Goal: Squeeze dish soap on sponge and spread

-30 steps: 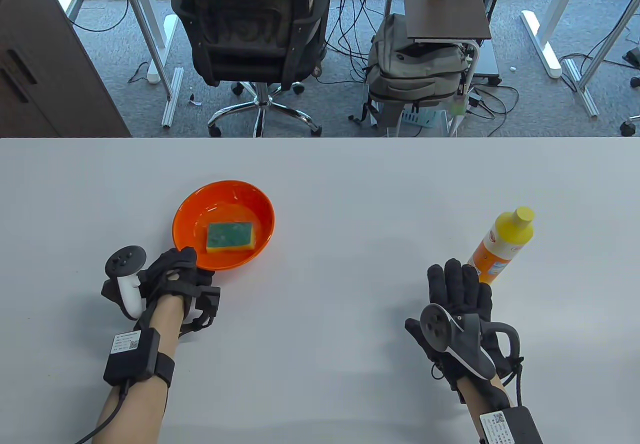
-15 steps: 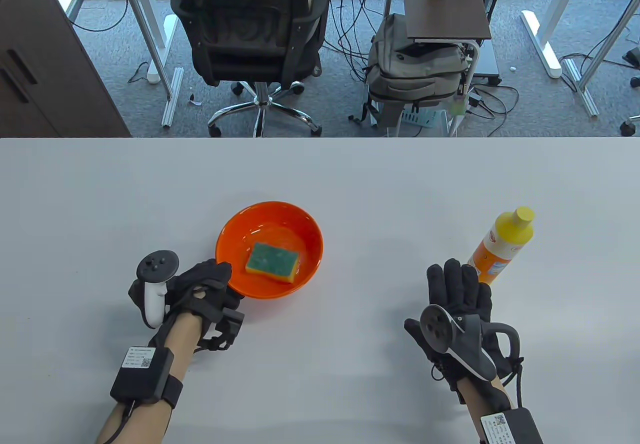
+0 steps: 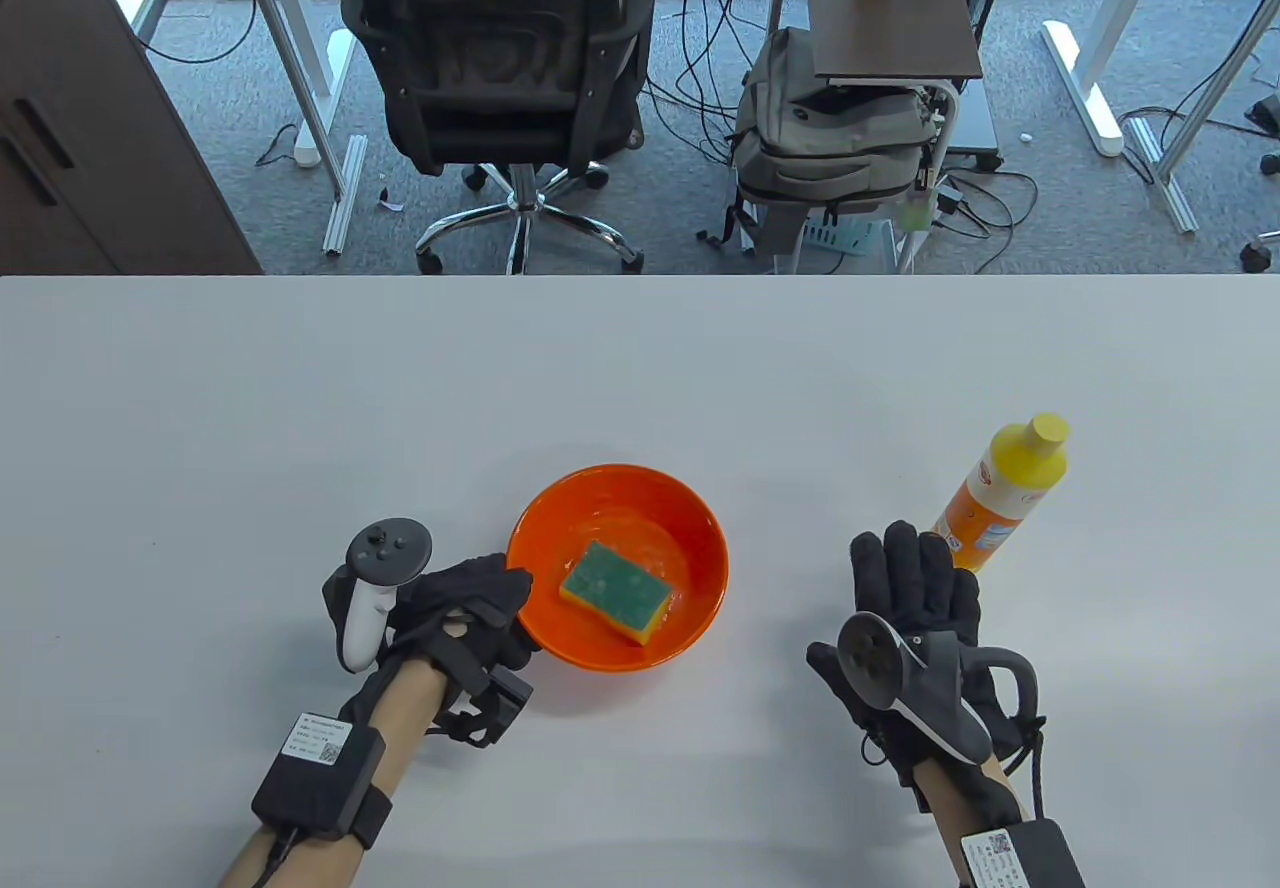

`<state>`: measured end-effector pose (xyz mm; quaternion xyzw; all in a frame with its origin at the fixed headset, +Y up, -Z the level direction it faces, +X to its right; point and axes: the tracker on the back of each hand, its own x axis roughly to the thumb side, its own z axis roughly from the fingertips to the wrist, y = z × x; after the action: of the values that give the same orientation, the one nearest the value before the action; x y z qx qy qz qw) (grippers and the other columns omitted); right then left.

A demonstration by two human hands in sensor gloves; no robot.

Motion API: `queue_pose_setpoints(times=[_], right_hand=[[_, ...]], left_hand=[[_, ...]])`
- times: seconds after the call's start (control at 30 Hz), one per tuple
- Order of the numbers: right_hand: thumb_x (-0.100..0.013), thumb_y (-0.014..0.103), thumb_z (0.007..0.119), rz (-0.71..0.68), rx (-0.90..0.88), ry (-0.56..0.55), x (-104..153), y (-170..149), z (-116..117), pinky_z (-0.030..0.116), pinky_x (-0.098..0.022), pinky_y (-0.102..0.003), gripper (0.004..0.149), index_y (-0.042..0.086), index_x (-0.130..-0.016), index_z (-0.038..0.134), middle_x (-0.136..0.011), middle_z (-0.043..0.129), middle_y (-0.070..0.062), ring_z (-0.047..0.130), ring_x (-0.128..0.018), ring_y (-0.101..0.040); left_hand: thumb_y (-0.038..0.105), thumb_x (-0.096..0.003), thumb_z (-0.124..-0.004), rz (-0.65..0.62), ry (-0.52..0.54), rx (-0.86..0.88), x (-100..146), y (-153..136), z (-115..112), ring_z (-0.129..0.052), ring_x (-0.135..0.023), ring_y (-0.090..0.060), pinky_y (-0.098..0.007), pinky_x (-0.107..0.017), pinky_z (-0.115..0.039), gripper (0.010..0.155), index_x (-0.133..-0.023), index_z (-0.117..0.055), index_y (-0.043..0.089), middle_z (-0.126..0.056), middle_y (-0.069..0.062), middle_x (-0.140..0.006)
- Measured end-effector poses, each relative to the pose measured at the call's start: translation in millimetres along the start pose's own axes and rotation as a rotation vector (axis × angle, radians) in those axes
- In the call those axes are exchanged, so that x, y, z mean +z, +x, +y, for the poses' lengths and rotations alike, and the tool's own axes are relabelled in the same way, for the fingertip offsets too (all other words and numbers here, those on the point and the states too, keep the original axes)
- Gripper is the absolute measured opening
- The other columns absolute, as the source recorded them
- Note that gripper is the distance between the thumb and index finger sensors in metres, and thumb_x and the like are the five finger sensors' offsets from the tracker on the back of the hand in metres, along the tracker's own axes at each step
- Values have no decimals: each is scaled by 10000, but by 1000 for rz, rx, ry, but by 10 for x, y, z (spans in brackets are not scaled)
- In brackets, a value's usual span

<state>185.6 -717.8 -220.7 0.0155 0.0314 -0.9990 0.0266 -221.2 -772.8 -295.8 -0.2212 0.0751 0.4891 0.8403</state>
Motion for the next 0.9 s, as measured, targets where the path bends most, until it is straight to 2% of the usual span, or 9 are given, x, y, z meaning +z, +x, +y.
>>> queue_pose_setpoints(times=[0.23,0.5,0.63,0.67,0.77,0.9], right_hand=[[-297,727,745,2,4,10,9,6,5,393,-807,-567,1030,308,-1056,189,-1172,205,-44,338,-1102,-375],[-301,723,742,22,-6,0,13,-6,-6,413,-807,-555,1022,304,-1055,195,-1170,224,-43,356,-1098,-375],[-300,711,752,77,-52,-110,23,-66,-94,516,-792,-537,981,294,-1057,289,-1164,354,-36,502,-1078,-356],[-298,708,755,109,-77,-166,32,-102,-136,560,-779,-527,966,286,-1053,325,-1152,413,-34,563,-1062,-343],[-299,697,769,201,-161,-285,45,-219,-234,651,-736,-498,910,273,-1028,427,-1098,561,-30,705,-986,-330],[-301,698,770,315,-212,-380,57,-402,-339,698,-695,-474,889,260,-1004,447,-1051,609,-31,756,-924,-325]], left_hand=[[423,-403,-756,-32,-57,-7,-28,17,-123,-1068,-71,-160,-309,-90,-931,596,-857,-784,38,-1065,-73,-360],[499,-427,-740,-9,-126,75,-39,-37,-109,-1087,-151,-180,-337,-142,-934,646,-921,-758,84,-1076,-63,-441],[555,-421,-722,-36,-33,7,34,14,53,-1092,-210,-211,-362,-182,-930,710,-950,-718,82,-1074,-64,-501],[566,-418,-716,-55,12,-46,67,45,121,-1094,-237,-217,-367,-198,-931,719,-959,-707,93,-1070,-64,-526],[580,-416,-706,-99,144,-197,165,128,288,-1091,-371,-251,-402,-301,-920,735,-994,-661,128,-1041,-78,-644],[585,-414,-702,-130,255,-313,263,184,445,-1069,-547,-290,-451,-431,-896,736,-1018,-633,169,-982,-84,-791]])
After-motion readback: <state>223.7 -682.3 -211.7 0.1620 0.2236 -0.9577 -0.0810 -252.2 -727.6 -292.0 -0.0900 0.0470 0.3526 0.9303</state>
